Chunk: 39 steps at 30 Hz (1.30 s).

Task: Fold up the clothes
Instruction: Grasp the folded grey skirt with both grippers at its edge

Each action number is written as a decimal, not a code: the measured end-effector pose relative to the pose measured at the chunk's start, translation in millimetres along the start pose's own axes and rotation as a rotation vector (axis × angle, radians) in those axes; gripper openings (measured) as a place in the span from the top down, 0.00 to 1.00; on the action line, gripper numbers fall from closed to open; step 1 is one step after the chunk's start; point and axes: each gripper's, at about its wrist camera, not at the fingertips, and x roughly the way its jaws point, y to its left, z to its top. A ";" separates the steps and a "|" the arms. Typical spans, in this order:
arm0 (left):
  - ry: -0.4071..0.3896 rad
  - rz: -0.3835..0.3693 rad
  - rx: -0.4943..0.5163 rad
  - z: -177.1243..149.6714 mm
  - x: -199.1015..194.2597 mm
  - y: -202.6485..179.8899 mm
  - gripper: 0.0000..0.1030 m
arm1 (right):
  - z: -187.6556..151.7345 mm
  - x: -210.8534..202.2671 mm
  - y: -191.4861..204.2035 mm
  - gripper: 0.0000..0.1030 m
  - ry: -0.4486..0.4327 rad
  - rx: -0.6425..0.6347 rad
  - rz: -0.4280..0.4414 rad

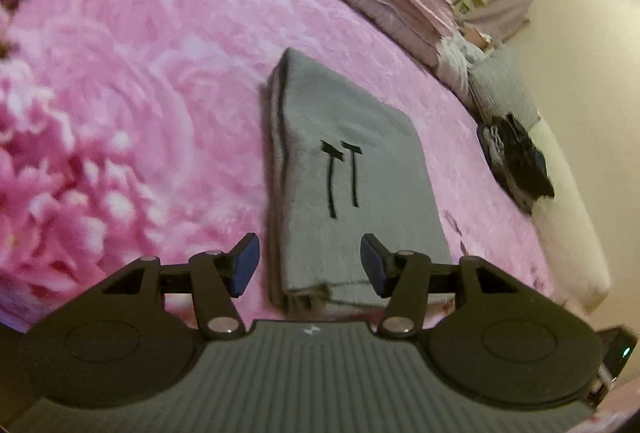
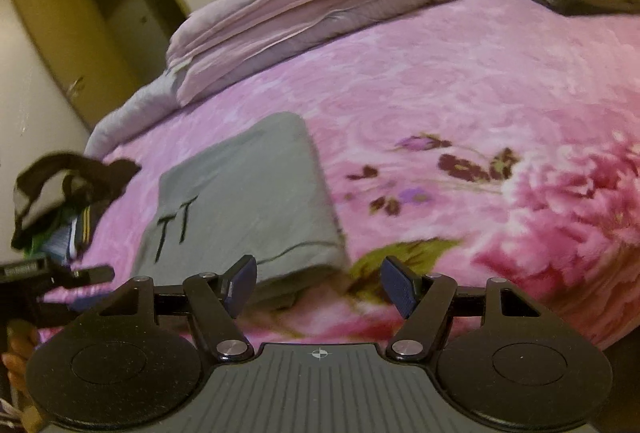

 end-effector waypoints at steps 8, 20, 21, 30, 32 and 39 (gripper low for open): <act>0.012 -0.041 -0.068 17.3 32.4 19.5 0.49 | 21.2 37.1 -21.8 0.36 0.046 0.098 0.081; 0.035 -0.160 -0.202 50.1 80.1 35.1 0.50 | 84.4 147.8 -54.0 0.36 0.226 0.275 0.357; 0.038 -0.168 -0.204 52.3 84.6 34.9 0.50 | 89.3 155.7 -54.8 0.37 0.248 0.280 0.389; 0.076 -0.248 -0.257 68.2 115.7 40.7 0.55 | 91.2 186.3 -66.6 0.61 0.296 0.288 0.510; 0.072 -0.241 -0.233 68.2 117.4 37.5 0.61 | 89.5 185.1 -67.5 0.64 0.284 0.271 0.515; 0.046 -0.176 -0.144 65.3 114.9 20.2 0.80 | 84.3 179.9 -67.7 0.79 0.243 0.247 0.531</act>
